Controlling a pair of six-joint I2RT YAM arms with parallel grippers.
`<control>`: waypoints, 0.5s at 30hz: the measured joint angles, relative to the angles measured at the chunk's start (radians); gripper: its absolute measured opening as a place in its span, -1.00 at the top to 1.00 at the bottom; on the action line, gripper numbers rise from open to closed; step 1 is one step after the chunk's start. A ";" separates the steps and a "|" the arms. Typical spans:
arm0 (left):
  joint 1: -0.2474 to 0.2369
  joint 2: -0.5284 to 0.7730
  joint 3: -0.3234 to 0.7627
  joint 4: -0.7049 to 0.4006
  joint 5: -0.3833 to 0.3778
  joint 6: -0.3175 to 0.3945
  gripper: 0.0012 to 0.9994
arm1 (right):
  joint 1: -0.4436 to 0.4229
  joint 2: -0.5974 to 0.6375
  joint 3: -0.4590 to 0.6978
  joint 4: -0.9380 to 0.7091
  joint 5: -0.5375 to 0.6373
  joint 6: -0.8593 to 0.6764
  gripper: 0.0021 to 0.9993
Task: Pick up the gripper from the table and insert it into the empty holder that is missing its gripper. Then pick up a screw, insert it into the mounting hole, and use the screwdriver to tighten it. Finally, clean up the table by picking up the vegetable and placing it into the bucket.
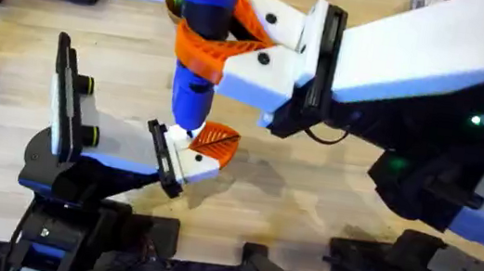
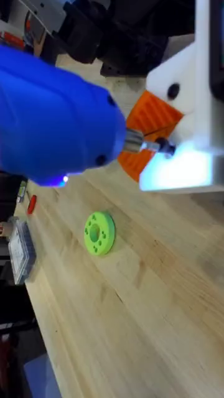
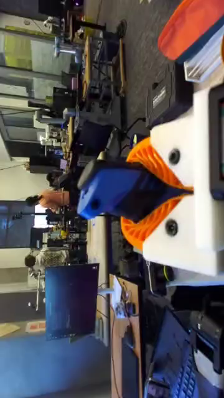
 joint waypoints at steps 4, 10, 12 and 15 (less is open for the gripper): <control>0.000 0.000 0.000 0.000 0.000 0.000 0.99 | 0.000 0.000 0.000 0.000 0.000 0.000 0.95; 0.000 0.000 0.000 0.000 0.000 0.000 0.99 | 0.000 0.000 0.000 -0.018 0.000 0.000 0.95; 0.000 0.000 0.000 0.000 0.000 0.000 0.99 | 0.000 0.000 0.000 -0.019 0.000 0.000 0.95; 0.000 0.000 0.000 0.000 0.000 0.000 0.99 | 0.000 0.000 0.000 -0.021 0.000 0.000 0.95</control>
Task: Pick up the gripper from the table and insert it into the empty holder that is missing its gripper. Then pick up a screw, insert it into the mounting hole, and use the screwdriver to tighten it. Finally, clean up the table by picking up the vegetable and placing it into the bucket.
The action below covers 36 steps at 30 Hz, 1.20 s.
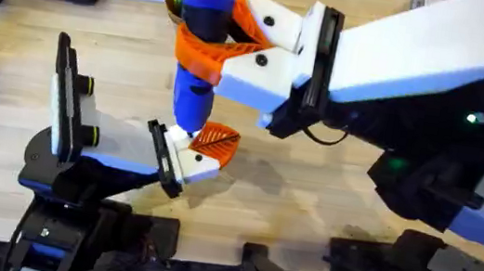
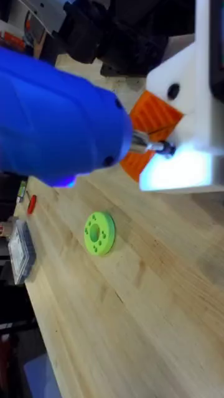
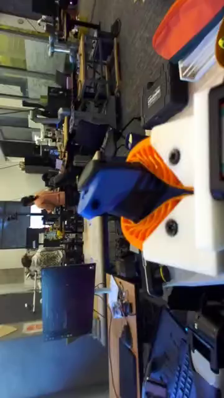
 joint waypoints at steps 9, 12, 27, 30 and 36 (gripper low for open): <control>0.000 0.000 0.000 0.000 0.000 0.000 0.99 | 0.000 0.000 0.004 -0.035 0.001 -0.009 0.95; 0.000 0.000 0.000 0.000 0.000 0.000 0.99 | 0.000 0.000 0.008 -0.047 0.001 -0.019 0.95; 0.000 0.000 0.000 0.000 -0.003 -0.004 0.99 | 0.000 -0.008 0.021 -0.094 0.004 -0.065 0.95; 0.000 0.000 0.000 0.000 -0.003 -0.004 0.99 | 0.000 -0.008 0.025 -0.107 0.004 -0.072 0.95; 0.000 0.000 0.000 0.000 -0.003 -0.004 0.99 | 0.000 -0.010 0.027 -0.112 0.003 -0.076 0.95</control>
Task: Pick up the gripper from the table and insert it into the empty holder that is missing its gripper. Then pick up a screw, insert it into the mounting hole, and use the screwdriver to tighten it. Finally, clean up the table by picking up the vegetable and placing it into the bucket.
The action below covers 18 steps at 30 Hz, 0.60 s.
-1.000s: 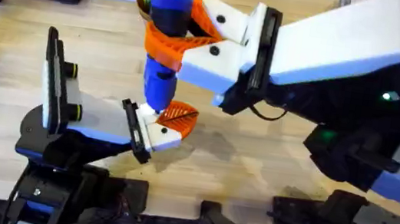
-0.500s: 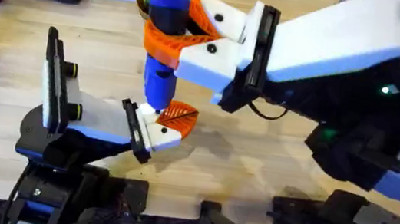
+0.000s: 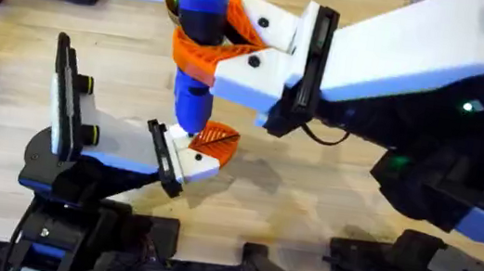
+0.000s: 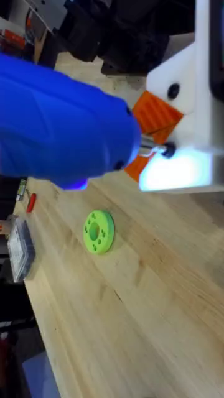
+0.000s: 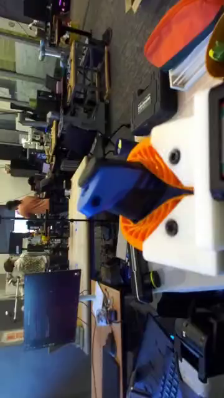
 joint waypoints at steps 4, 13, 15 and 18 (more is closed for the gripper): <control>0.000 0.000 0.000 0.000 0.000 0.000 0.99 | 0.000 0.000 0.000 -0.001 0.000 0.000 0.95; 0.000 0.000 0.000 0.001 0.000 0.000 0.99 | -0.008 0.000 0.016 -0.018 -0.006 -0.016 0.95; 0.000 0.000 0.000 0.001 0.000 0.000 0.99 | -0.014 0.000 0.017 -0.020 -0.006 -0.021 0.95; 0.000 0.000 0.000 0.001 0.000 0.001 0.99 | -0.016 0.000 0.026 -0.024 -0.004 -0.025 0.95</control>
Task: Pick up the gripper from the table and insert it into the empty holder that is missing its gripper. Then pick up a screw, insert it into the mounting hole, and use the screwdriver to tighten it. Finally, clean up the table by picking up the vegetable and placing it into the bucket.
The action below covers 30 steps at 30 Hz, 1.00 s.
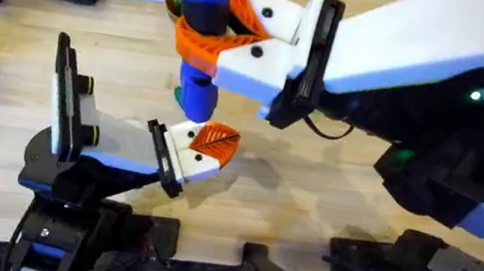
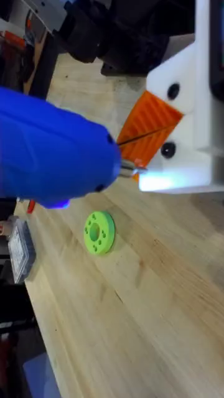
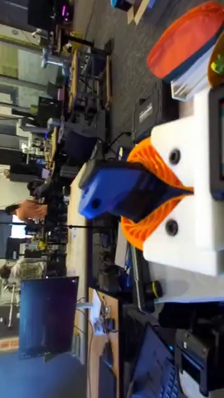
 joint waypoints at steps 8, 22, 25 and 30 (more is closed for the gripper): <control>0.000 0.000 0.000 0.000 0.000 0.000 0.99 | 0.000 0.000 0.024 0.002 0.000 0.023 0.95; 0.000 0.000 0.000 0.000 0.000 0.000 0.99 | 0.000 0.000 0.024 -0.026 -0.044 0.063 0.95; 0.000 0.000 0.000 0.000 0.000 0.000 0.99 | 0.000 0.000 0.024 -0.025 -0.044 0.064 0.95; 0.000 0.000 0.000 0.000 0.000 0.000 0.99 | 0.001 0.000 0.024 -0.025 -0.044 0.064 0.95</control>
